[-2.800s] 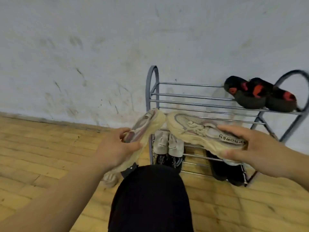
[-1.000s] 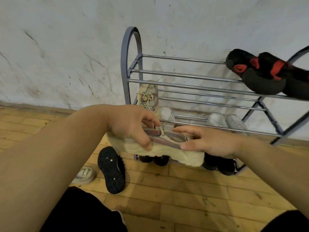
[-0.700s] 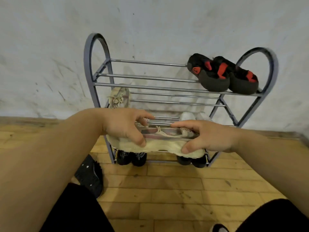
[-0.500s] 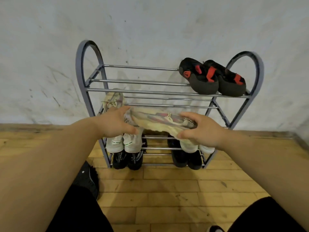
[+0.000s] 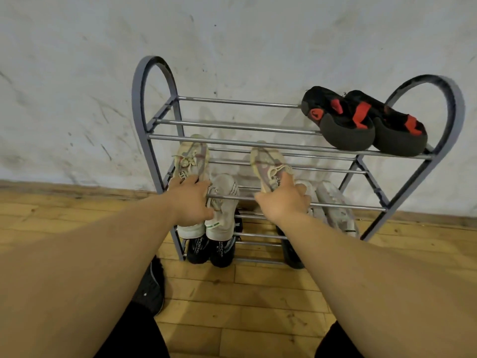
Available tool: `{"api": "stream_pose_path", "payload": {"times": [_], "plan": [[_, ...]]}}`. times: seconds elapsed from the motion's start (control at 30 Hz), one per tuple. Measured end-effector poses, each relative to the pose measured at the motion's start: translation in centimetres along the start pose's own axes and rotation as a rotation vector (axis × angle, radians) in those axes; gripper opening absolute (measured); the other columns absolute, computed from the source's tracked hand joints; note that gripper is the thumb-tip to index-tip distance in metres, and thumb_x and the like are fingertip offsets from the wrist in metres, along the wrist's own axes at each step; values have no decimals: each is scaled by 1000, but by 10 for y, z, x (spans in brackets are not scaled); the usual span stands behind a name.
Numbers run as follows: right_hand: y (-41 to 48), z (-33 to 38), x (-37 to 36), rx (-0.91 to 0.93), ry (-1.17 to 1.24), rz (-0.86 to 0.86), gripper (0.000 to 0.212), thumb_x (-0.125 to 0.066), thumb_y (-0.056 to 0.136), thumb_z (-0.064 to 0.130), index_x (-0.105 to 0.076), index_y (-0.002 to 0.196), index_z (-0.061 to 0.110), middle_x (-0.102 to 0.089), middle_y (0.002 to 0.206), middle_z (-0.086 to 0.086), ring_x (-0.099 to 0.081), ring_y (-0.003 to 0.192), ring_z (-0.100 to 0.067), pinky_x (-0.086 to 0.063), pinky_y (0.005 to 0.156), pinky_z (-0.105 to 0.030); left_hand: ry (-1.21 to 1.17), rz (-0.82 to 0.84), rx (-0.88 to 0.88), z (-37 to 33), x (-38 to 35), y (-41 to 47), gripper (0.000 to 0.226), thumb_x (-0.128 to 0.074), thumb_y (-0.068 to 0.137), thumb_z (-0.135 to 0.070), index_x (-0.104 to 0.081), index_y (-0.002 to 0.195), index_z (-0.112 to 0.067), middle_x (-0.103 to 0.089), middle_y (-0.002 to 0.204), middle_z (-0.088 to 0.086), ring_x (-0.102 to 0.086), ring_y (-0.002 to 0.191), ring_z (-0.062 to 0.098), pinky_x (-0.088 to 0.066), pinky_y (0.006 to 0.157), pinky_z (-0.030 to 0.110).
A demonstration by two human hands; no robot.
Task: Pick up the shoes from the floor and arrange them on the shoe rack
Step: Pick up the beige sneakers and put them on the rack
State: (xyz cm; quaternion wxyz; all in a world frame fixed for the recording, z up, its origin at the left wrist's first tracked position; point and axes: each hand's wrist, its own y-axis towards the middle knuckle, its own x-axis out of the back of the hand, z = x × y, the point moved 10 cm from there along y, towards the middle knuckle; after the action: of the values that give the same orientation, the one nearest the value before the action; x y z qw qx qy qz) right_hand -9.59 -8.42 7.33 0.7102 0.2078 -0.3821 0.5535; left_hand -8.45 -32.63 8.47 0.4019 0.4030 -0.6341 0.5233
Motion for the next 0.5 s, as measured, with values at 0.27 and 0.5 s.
{"api": "stream_pose_path", "payload": {"times": [0.27, 0.5], "plan": [[-8, 65, -46, 251, -78, 82, 75, -68, 81, 58, -39, 142, 26, -56, 131, -11, -53, 123, -36, -49, 98, -43, -52, -62, -91, 24, 9, -5, 90, -65, 94, -40, -11, 164, -21, -2, 171, 1, -2, 157, 26, -14, 124, 42], [-17, 99, -70, 386, 4, 146, 75, -67, 83, 48, -41, 149, 25, -62, 134, -4, -60, 117, -28, -52, 92, -36, 4, -49, -84, 35, 4, 3, 95, -64, 90, -45, -8, 164, -24, -1, 171, 1, -3, 156, 31, -15, 125, 48]]}}
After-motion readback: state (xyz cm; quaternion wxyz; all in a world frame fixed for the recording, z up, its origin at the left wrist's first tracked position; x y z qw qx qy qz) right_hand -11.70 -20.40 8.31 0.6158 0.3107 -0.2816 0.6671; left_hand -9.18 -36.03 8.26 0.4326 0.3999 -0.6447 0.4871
